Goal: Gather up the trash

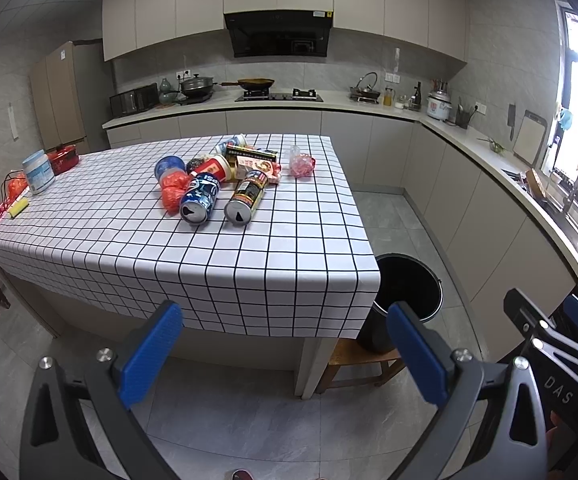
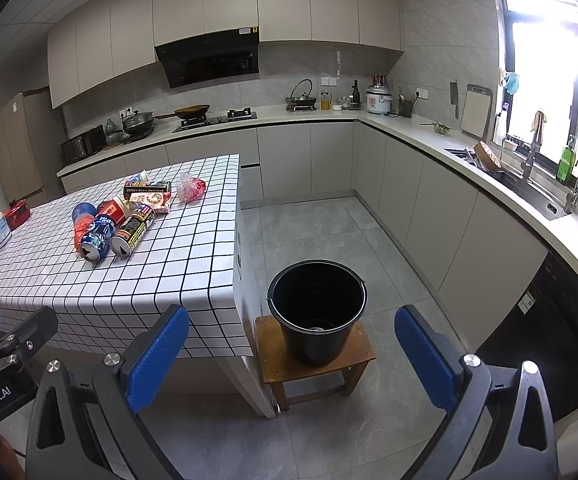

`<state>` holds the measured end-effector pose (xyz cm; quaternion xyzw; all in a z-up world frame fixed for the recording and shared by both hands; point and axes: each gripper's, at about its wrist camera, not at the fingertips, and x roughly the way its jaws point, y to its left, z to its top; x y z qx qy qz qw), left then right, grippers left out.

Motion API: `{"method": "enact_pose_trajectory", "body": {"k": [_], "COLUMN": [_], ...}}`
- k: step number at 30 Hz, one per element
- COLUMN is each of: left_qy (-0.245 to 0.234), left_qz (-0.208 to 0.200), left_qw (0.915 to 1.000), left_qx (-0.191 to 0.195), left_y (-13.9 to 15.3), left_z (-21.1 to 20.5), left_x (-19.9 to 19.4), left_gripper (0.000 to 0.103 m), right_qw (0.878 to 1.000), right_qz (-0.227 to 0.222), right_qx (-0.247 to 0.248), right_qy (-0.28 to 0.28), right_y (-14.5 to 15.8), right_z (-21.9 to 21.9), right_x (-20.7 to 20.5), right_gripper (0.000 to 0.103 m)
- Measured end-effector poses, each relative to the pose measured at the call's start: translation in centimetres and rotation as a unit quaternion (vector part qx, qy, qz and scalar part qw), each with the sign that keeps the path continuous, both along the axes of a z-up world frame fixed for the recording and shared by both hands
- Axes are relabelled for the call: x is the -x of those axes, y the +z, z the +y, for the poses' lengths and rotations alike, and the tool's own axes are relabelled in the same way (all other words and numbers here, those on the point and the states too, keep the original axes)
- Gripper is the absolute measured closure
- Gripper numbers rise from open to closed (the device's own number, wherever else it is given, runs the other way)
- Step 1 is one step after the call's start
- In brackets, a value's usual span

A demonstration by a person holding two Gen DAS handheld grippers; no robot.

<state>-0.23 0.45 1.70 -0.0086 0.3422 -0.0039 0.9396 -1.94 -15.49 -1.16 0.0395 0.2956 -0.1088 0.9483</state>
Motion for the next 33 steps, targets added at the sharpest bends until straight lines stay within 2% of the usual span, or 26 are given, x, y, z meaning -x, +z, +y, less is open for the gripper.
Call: {"method": "enact_pose_trajectory", "body": {"k": [33], "left_qy": [0.003], "left_qz": [0.002], "left_qw": [1.0000], "left_qx": [0.001], "left_y": [-0.27], "left_z": [0.48], "left_x": [-0.27], "left_gripper": [0.000], "right_qw": [1.000], "right_qz": [0.001], "right_qx": [0.000], "right_qy": [0.000], "right_y": [-0.07], "right_z": [0.23], "right_x": [-0.30], "right_gripper": [0.000]}}
